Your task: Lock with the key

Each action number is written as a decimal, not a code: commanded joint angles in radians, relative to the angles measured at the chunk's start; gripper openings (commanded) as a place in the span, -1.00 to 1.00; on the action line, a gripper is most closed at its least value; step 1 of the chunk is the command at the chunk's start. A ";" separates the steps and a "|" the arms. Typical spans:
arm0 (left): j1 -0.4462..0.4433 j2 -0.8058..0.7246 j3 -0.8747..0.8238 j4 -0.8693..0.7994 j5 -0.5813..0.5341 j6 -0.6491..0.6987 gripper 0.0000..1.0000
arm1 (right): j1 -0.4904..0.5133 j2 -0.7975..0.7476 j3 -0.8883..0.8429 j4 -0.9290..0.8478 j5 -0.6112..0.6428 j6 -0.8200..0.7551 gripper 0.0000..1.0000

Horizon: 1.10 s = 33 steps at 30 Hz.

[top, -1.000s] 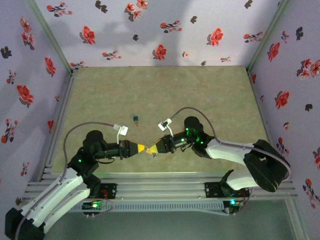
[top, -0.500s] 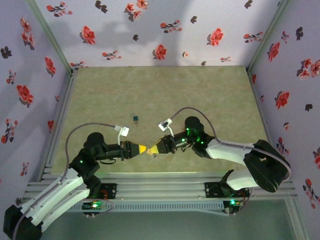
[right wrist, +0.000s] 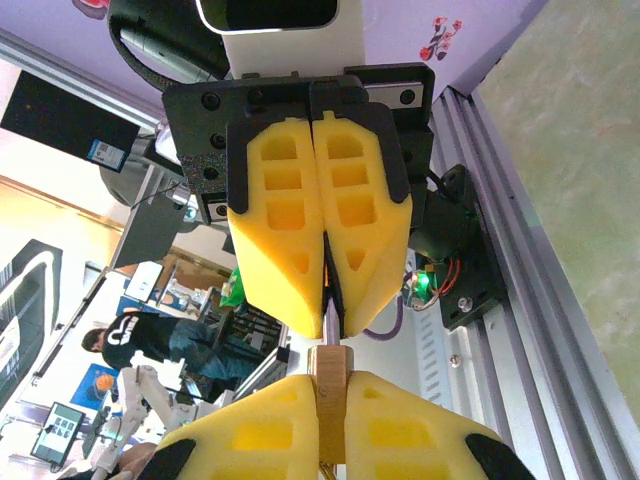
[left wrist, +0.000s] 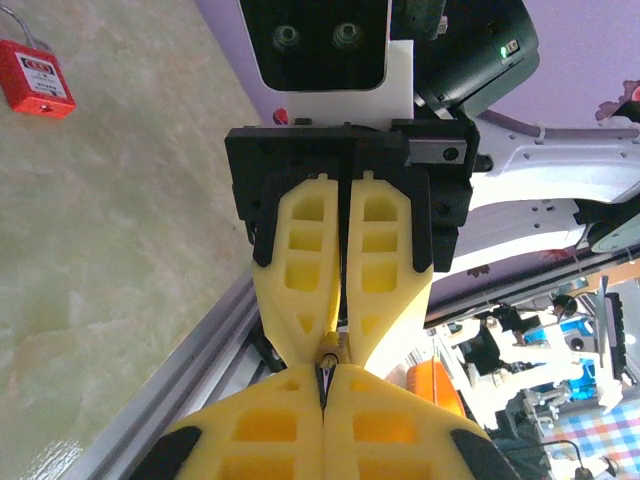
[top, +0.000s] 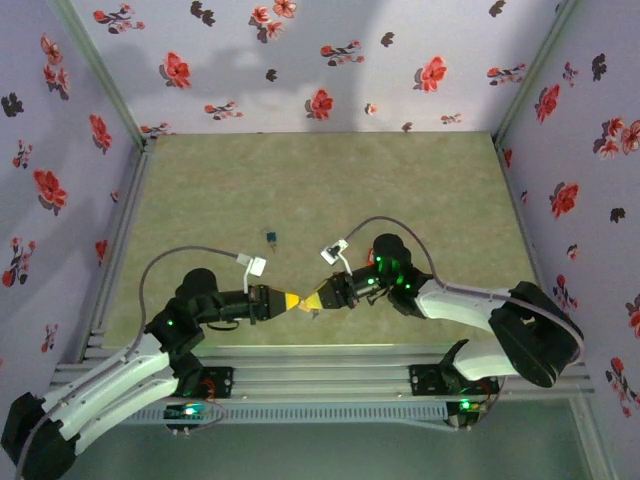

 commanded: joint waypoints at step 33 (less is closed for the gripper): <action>-0.005 -0.051 -0.042 0.036 -0.162 -0.058 -1.00 | 0.017 -0.074 0.043 -0.132 0.135 -0.161 -0.55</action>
